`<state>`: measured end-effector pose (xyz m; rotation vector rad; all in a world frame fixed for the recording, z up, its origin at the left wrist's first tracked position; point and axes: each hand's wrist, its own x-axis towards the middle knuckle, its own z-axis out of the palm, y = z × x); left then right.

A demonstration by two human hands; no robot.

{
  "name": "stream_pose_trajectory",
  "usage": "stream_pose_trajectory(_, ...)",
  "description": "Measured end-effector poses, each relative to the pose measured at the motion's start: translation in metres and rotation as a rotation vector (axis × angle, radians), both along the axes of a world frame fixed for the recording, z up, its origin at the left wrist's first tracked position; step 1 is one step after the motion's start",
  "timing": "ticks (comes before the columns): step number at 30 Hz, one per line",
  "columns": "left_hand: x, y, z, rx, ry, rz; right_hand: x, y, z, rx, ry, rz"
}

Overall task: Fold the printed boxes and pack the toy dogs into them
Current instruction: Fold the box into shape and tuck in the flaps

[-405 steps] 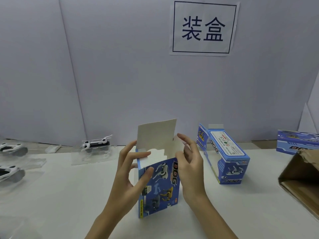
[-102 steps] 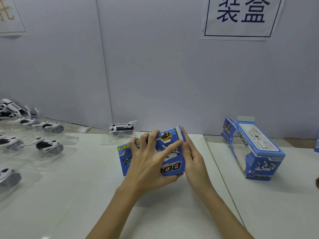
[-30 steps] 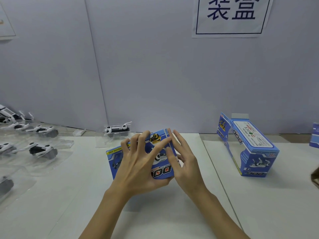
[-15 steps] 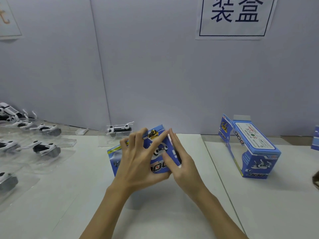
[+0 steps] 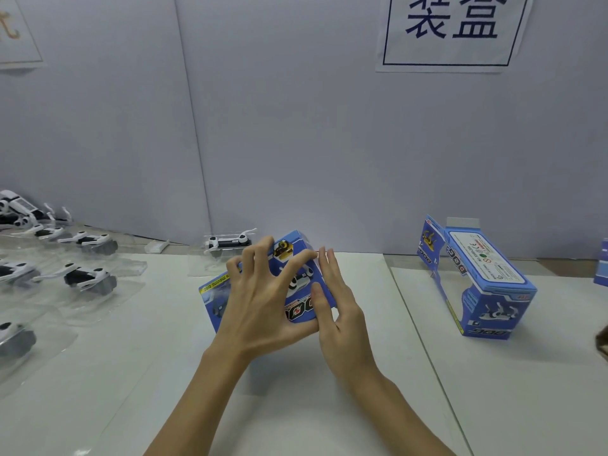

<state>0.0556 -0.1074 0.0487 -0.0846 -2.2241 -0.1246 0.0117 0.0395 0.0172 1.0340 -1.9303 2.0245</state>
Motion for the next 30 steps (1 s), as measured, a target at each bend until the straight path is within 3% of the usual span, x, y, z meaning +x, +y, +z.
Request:
stream_pose_trajectory(7,0.001,0.003,0.0,-0.032,0.001,0.012,0.003,0.0,-0.001,0.024,0.081,-0.028)
stream_pose_trajectory(16,-0.001,0.003,0.006,-0.033,-0.054,0.045,-0.006,0.006,-0.002,0.019,-0.013,-0.007)
stream_pose_trajectory(30,0.007,-0.006,0.016,-0.029,-0.026,-0.019,-0.006,0.008,0.01,0.078,0.144,-0.014)
